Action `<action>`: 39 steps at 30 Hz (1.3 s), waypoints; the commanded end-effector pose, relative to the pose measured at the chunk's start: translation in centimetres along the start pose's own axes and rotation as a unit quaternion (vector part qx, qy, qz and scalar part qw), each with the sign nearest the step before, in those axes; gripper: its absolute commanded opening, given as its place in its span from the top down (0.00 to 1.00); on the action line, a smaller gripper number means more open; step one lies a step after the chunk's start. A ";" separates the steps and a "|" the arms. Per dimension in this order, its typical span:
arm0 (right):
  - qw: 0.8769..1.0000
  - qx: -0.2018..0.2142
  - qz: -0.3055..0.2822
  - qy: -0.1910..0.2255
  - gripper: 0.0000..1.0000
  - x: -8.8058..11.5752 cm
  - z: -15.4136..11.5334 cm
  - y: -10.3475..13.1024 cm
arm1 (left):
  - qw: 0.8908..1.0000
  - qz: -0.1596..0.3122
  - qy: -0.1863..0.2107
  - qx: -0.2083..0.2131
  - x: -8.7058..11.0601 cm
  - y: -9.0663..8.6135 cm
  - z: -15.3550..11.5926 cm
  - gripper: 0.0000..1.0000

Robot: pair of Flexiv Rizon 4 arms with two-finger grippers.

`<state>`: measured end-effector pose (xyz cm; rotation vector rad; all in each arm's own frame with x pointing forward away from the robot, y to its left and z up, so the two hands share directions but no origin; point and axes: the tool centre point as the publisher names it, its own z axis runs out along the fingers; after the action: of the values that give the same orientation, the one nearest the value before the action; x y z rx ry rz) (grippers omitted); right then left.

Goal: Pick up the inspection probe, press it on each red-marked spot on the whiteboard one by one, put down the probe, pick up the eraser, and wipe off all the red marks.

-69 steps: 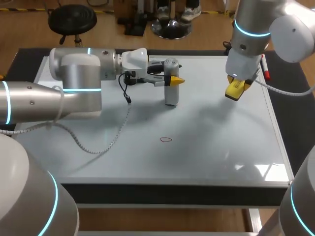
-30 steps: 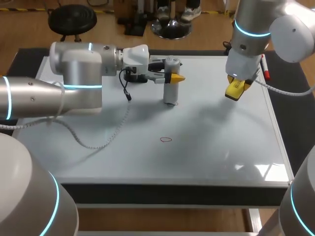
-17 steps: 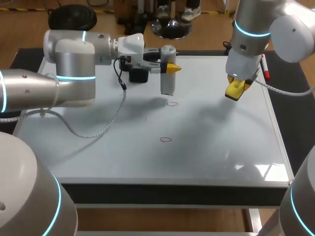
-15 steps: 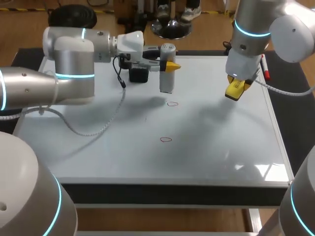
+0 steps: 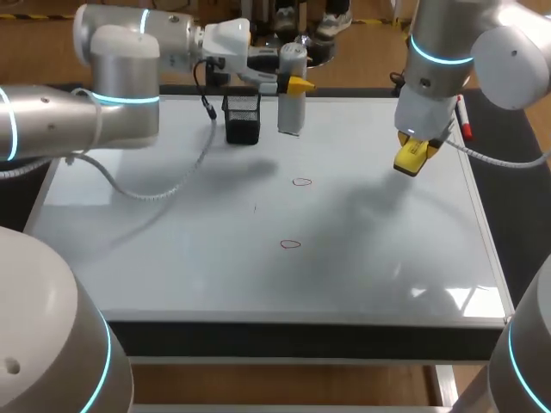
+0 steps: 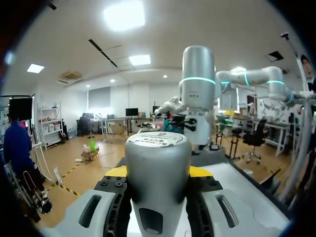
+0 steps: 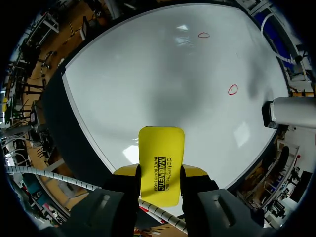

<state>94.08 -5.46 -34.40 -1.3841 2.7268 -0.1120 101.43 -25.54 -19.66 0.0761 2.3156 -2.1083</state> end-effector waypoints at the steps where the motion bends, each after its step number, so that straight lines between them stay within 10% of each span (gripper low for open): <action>1: 1.000 0.001 -0.001 0.001 1.00 0.0 0.0 -0.1 | 1.000 0.001 0.029 -0.007 -1.4 -0.8 0.0 1.00; 39: 1.000 0.001 -0.001 0.001 1.00 0.0 0.0 -0.1 | 0.987 -0.014 0.157 -0.010 -8.7 -2.4 -0.2 1.00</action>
<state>94.09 -5.46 -34.40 -1.3841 2.7269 -0.1119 109.21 -25.62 -16.86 0.2484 2.4544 -2.1682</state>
